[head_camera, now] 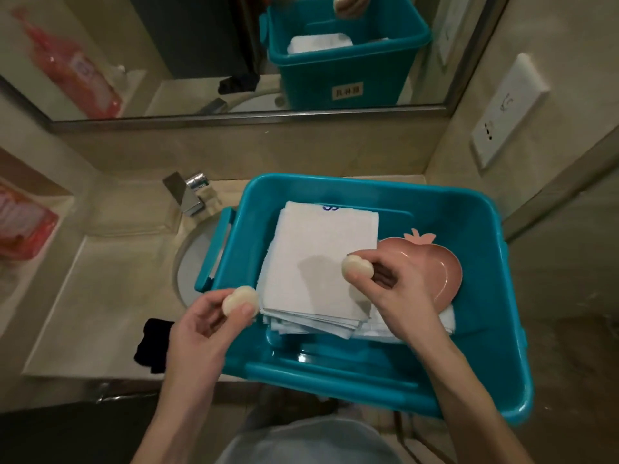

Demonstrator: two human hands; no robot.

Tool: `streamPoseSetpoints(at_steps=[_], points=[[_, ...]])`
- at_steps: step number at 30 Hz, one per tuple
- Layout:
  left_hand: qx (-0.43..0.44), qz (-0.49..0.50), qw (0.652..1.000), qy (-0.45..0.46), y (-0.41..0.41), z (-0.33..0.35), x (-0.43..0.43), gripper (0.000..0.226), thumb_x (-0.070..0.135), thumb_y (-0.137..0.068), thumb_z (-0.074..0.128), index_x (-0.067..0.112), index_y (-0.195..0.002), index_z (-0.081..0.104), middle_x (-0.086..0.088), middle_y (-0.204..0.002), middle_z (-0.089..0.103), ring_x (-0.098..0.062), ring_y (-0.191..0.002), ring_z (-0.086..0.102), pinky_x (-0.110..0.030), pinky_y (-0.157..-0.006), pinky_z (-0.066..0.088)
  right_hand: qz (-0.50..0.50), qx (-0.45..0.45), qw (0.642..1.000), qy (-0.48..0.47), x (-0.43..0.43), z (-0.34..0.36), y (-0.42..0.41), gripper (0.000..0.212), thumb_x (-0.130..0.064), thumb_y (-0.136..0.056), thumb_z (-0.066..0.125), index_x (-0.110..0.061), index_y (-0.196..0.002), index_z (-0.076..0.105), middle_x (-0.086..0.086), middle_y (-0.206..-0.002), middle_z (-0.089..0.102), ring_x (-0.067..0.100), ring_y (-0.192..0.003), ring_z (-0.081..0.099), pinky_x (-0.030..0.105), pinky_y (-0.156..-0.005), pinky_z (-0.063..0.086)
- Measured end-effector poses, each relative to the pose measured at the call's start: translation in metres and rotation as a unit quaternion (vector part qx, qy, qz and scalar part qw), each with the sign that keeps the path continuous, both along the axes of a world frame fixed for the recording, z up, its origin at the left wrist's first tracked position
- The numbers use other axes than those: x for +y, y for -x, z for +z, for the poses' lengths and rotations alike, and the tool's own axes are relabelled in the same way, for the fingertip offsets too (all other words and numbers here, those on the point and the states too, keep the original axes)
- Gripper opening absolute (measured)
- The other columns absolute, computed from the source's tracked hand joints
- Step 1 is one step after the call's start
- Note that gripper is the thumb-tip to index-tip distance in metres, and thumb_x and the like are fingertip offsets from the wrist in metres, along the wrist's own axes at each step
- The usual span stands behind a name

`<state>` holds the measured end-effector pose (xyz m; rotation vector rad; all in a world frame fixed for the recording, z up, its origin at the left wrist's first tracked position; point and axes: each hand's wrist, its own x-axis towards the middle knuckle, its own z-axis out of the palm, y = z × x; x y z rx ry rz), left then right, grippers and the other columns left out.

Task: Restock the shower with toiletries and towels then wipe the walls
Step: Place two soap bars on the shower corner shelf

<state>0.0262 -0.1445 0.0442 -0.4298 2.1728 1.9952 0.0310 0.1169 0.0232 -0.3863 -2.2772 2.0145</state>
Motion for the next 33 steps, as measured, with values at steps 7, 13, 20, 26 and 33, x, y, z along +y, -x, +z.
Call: streamPoseSetpoints(at_steps=[7,13,20,26,33], points=[[-0.019,0.024,0.995,-0.090,-0.001,-0.012,-0.051,0.044,0.034,-0.072,0.077,0.015,-0.111,0.072,-0.009,-0.108,0.076,-0.023,-0.102,0.072,-0.018,-0.072,0.060,-0.147,0.037,0.988,0.034,-0.047,0.016,-0.027,0.016,-0.005,-0.088,0.074,-0.013,-0.102,0.074,-0.004,-0.094,0.075,0.001,-0.088,0.067,0.016,-0.080,0.052],[0.013,-0.119,0.988,-0.094,0.010,-0.009,-0.070,0.033,0.035,-0.075,0.073,0.019,-0.104,0.072,-0.003,-0.104,0.077,-0.008,-0.092,0.072,-0.017,-0.075,0.059,-0.378,0.074,0.919,0.081,-0.109,0.025,-0.087,0.021,-0.004,-0.088,0.073,-0.013,-0.107,0.070,0.002,-0.098,0.078,0.011,-0.095,0.071,0.024,-0.086,0.057],[0.072,-0.283,0.954,-0.062,-0.007,-0.002,-0.059,0.018,0.035,-0.080,0.074,0.030,-0.097,0.076,0.004,-0.102,0.077,-0.014,-0.098,0.071,-0.035,-0.096,0.056,-0.530,0.058,0.844,0.064,-0.168,0.032,-0.194,0.020,-0.008,-0.088,0.073,-0.011,-0.108,0.071,0.007,-0.098,0.077,0.015,-0.090,0.073,0.024,-0.075,0.058],[0.123,-0.446,0.884,-0.059,-0.054,0.009,0.003,0.013,0.025,-0.086,0.075,0.022,-0.099,0.074,0.006,-0.094,0.076,-0.013,-0.090,0.069,-0.020,-0.084,0.056,-0.649,0.065,0.758,0.021,-0.174,0.047,-0.296,0.018,-0.016,-0.087,0.075,-0.018,-0.105,0.073,0.001,-0.099,0.077,0.016,-0.097,0.073,0.028,-0.083,0.057],[0.114,-0.590,0.793,-0.105,-0.192,0.013,0.077,0.024,0.038,-0.082,0.075,0.023,-0.101,0.075,0.003,-0.090,0.075,-0.007,-0.083,0.065,-0.023,-0.077,0.054,-0.741,0.081,0.666,0.021,-0.180,0.046,-0.435,0.016,-0.013,-0.086,0.075,-0.019,-0.101,0.074,0.000,-0.096,0.077,0.011,-0.089,0.071,0.029,-0.080,0.058]])
